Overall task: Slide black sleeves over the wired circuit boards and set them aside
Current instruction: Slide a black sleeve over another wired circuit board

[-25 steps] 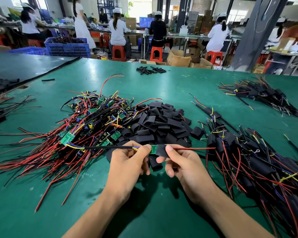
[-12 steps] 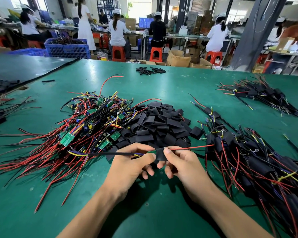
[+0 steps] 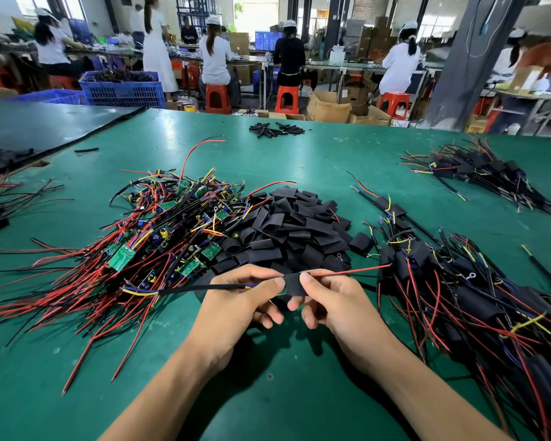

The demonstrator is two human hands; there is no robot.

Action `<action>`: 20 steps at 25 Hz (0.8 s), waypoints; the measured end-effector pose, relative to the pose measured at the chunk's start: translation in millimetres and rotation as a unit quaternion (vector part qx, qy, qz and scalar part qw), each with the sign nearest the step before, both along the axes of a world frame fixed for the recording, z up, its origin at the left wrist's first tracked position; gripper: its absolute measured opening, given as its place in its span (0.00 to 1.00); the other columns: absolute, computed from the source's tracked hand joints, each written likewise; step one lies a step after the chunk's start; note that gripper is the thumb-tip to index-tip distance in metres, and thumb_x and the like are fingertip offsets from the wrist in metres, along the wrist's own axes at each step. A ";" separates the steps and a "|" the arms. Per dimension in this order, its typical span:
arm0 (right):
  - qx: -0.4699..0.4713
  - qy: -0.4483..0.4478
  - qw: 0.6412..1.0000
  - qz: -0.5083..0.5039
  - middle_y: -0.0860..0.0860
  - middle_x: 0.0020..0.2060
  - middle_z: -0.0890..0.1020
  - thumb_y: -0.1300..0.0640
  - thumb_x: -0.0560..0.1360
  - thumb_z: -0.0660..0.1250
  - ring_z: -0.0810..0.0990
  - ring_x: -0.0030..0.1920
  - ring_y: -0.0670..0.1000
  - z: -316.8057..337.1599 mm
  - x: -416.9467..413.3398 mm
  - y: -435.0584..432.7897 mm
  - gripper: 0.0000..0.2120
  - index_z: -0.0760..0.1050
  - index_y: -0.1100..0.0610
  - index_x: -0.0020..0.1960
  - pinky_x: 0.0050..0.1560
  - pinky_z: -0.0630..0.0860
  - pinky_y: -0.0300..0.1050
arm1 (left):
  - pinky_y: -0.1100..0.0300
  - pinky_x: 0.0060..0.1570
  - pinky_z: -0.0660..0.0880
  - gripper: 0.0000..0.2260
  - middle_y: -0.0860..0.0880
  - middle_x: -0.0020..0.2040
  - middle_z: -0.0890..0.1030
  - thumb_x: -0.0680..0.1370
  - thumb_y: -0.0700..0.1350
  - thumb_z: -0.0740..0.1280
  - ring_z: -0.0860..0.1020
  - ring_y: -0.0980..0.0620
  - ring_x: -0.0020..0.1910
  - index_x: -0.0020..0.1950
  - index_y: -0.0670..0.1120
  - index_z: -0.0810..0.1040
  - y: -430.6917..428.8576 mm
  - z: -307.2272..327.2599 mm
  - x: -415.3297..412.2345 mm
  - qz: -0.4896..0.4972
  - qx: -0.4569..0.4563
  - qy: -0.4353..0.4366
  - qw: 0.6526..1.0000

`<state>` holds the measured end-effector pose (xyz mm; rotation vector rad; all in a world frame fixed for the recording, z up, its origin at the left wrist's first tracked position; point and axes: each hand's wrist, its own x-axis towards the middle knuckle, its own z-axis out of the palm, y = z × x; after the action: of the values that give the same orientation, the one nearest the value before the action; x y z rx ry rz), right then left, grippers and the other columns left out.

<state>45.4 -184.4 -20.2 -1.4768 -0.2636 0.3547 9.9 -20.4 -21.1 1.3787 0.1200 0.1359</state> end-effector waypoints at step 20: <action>0.026 0.023 0.999 0.004 0.55 0.35 0.83 0.56 0.82 0.63 0.72 0.26 0.48 -6.8 2.2 1.9 0.08 0.80 0.59 0.53 0.31 0.69 0.38 | 0.58 0.30 0.77 0.13 0.36 0.32 0.80 0.68 0.51 0.76 0.79 0.44 0.29 0.37 0.42 0.81 -1.5 4.0 -3.0 0.004 -0.030 0.008 1.000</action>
<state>47.6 -182.5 -27.0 -1.4147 -0.2404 0.3840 6.9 -21.9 -17.1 1.3205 0.1421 0.1268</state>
